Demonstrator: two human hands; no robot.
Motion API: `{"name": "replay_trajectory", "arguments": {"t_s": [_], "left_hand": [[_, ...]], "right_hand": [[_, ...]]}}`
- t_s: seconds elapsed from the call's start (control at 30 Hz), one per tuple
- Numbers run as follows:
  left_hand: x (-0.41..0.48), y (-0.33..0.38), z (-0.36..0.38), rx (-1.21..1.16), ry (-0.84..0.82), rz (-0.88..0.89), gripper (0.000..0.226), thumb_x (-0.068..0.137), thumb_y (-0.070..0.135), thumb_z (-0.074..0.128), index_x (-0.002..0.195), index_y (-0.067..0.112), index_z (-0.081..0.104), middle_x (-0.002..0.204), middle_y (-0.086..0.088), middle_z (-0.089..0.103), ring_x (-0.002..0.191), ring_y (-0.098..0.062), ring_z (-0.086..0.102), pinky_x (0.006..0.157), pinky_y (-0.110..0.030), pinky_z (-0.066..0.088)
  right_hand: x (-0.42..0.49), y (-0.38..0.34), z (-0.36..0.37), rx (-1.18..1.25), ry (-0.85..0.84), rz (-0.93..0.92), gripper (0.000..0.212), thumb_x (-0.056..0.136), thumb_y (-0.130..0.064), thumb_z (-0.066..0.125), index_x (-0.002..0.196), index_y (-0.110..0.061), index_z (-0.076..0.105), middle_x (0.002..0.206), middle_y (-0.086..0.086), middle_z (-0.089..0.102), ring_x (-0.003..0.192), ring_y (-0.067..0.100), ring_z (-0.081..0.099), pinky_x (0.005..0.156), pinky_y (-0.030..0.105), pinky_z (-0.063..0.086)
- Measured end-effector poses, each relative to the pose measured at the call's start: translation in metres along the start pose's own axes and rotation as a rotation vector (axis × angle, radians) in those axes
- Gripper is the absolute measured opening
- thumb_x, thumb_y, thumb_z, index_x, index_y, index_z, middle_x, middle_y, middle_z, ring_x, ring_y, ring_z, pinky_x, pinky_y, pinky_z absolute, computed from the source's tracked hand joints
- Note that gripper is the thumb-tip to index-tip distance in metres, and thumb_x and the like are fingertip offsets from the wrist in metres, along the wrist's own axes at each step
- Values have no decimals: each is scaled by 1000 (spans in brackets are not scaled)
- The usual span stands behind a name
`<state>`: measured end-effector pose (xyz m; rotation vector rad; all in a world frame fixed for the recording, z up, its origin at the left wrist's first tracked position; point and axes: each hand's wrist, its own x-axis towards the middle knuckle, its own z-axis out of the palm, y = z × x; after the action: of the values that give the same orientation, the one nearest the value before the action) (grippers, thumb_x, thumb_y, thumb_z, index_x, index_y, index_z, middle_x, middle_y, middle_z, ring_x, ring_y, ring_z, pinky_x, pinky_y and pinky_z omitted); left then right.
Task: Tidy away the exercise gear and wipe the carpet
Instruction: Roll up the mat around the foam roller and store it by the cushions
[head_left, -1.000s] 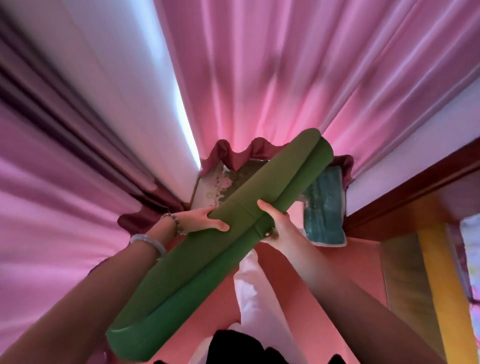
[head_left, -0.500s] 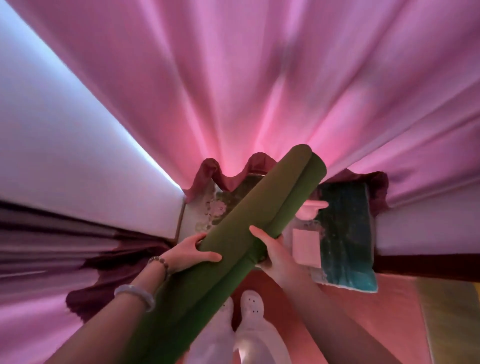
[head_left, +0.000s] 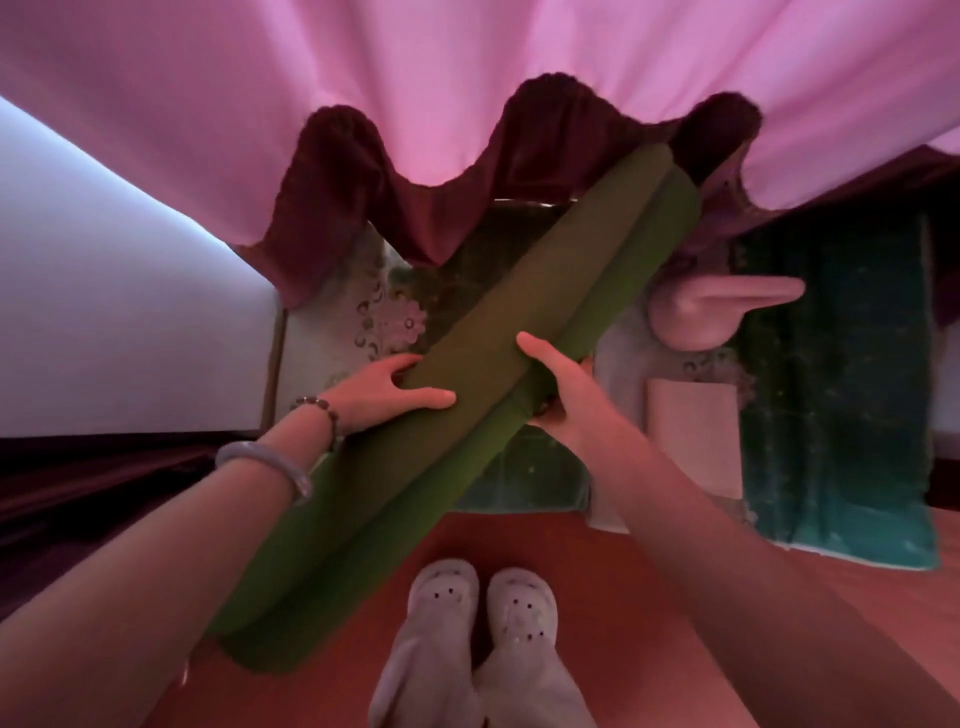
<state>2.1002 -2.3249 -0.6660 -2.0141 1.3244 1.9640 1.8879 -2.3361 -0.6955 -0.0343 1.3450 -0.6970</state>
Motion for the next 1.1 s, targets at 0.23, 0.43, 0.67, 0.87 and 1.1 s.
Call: {"name": "replay_trajectory", "arguments": {"t_s": [0.23, 0.43, 0.67, 0.87, 1.1], "left_hand": [[95, -32, 0, 131, 34, -46, 85, 73, 64, 61, 144, 30, 28, 144, -2, 36, 122, -21, 42, 93, -27, 32], [121, -49, 7, 163, 98, -18, 76, 78, 60, 59, 142, 30, 30, 147, -1, 35, 130, -22, 38, 104, -33, 32], [87, -54, 37, 442, 369, 189, 59, 94, 50, 37, 145, 21, 27, 146, -9, 35, 130, -26, 36, 106, -36, 29], [52, -47, 36, 565, 428, 219, 67, 94, 55, 31, 148, 18, 16, 149, -9, 32, 133, -27, 34, 109, -39, 30], [33, -34, 13, 692, 524, 98, 72, 92, 49, 43, 147, 12, 15, 146, -12, 35, 130, -31, 37, 104, -44, 33]], "right_hand": [[77, 19, -8, 29, 26, -14, 83, 68, -19, 83, 135, -22, 34, 117, 4, 60, 105, 25, 61, 82, 54, 54], [102, 27, -4, -60, 125, -24, 98, 65, -23, 85, 139, -21, 22, 117, 3, 57, 106, 23, 59, 87, 53, 53], [94, 20, 6, -265, 206, 10, 121, 59, -39, 87, 147, -25, 5, 137, 1, 47, 117, 23, 52, 97, 55, 43], [66, 12, 20, -324, 321, -19, 154, 27, -63, 83, 145, -41, -13, 153, -1, 25, 130, 30, 41, 100, 58, 40], [32, 7, 3, -373, 190, 17, 109, 77, -39, 73, 150, -30, -7, 156, -1, 20, 139, 24, 27, 110, 53, 27]]}}
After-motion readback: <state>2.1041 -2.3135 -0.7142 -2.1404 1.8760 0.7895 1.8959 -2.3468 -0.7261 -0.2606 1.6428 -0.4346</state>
